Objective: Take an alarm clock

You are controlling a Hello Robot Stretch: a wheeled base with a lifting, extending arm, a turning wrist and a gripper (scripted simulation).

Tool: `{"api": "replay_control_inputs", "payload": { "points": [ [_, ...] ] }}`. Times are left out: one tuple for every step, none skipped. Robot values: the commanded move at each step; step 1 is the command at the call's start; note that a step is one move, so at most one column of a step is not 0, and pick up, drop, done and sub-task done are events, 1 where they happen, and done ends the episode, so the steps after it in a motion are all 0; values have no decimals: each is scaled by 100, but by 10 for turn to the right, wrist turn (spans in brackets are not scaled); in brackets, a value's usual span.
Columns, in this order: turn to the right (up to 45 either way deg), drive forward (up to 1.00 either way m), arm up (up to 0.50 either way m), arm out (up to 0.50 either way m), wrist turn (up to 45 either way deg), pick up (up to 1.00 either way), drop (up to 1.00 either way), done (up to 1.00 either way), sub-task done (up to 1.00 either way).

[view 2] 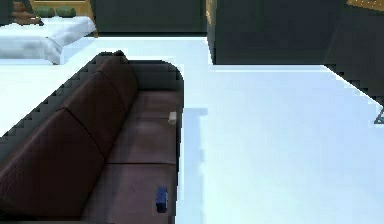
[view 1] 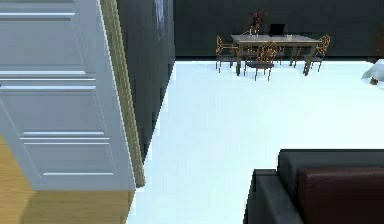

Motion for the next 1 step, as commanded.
{"api": "replay_control_inputs", "payload": {
  "points": [
    [0, 0, 42, 0, 0, 0, 0, 0, 0]
  ]
}}
